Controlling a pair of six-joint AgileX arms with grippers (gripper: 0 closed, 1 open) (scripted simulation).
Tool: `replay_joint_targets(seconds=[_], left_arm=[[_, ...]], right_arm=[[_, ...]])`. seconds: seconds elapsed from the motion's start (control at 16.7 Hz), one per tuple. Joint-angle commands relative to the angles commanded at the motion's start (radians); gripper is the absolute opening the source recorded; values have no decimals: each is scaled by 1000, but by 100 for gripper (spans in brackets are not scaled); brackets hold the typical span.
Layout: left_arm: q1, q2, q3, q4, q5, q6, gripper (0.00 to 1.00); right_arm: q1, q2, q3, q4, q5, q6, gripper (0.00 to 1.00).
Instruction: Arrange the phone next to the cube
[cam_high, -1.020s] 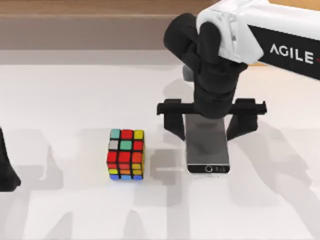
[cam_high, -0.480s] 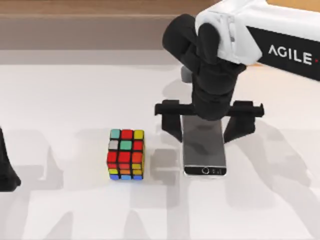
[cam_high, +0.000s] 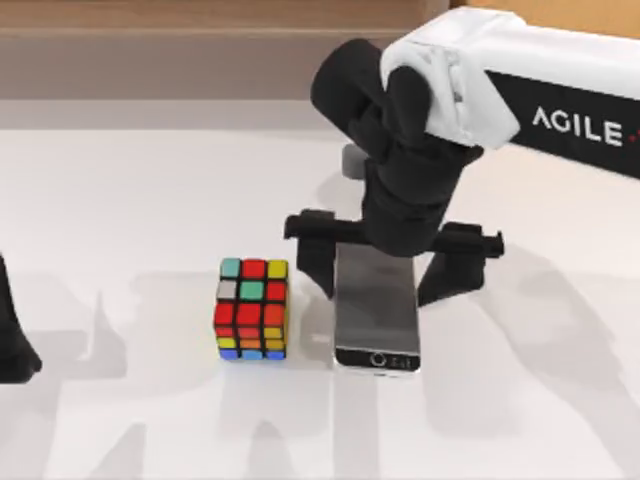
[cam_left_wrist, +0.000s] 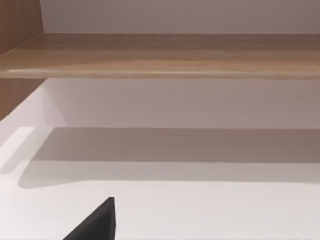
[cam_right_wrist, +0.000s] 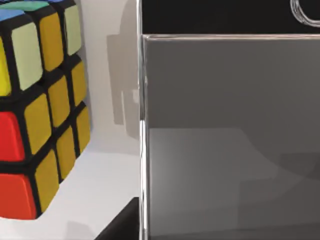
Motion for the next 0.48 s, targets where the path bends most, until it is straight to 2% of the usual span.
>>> replay_joint_targets(seconds=[0.48], left_arm=[[0,0,0,0,0,0,100]], right_arm=[[16,-29,-65,84,14,8,0]])
